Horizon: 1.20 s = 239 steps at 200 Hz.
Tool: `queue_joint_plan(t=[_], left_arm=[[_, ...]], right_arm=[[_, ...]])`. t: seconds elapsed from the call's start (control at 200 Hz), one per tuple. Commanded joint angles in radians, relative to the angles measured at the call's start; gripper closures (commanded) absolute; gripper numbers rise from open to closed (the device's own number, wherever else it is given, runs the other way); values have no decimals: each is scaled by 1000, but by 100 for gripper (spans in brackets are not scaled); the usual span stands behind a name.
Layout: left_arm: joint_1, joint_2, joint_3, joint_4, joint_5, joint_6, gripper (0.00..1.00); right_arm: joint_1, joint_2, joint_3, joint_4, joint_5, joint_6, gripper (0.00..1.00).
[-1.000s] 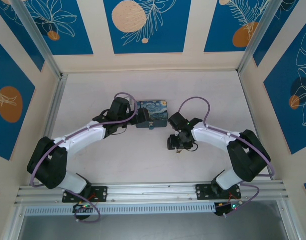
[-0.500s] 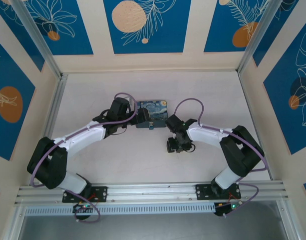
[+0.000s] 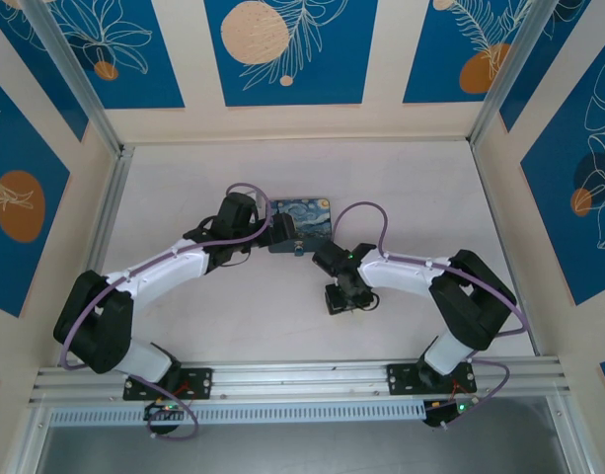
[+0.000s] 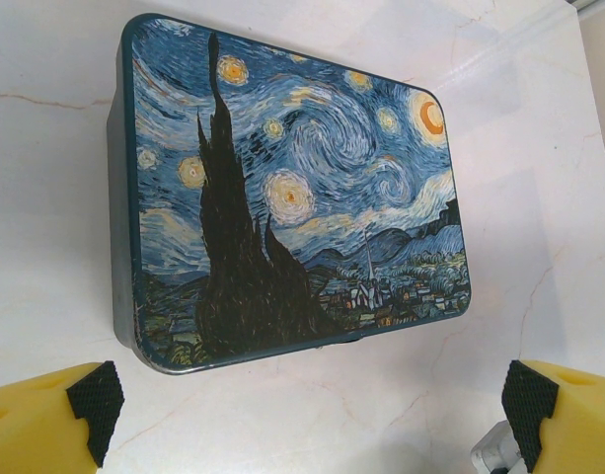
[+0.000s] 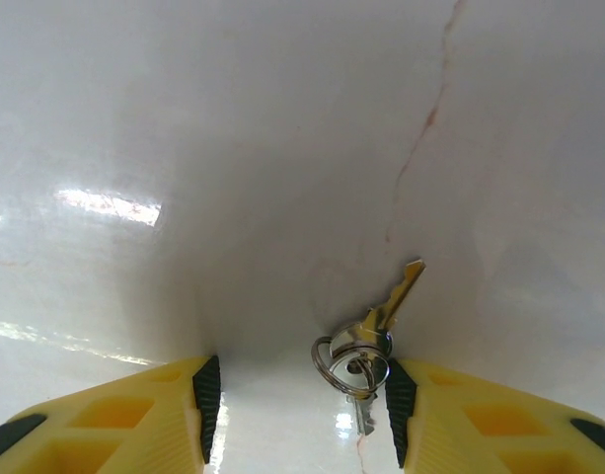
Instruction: Unlock the padlock with the key
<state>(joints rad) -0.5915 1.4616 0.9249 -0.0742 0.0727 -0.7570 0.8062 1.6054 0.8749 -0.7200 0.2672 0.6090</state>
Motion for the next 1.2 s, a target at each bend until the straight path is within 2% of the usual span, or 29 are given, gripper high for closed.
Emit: queue_joint_plan(t=[0.0,0.295,0.74,0.86,1.09,1.19], left_arm=[[-7,-10,-1,7,-13,9,0],[-7,-22,-7,2,-16,7,0],[-8,-15,-8,8,-11,4,0],[-8,-17,-6,6,-10,5,0],[-8,-33,-10,-7,-10,3,0],[-8,-41,-12,-12,-12,1,0]], right_arm=[[4,33,-4,-41,52,41,49],[-39,61,48,-8,82,53,53],[-79,64,21,22,93,58,61],[-82,64,15,31,89,59,69],[-87,26,-5,45,69,49,93],[-94,-25,-16,56,45,41,98]])
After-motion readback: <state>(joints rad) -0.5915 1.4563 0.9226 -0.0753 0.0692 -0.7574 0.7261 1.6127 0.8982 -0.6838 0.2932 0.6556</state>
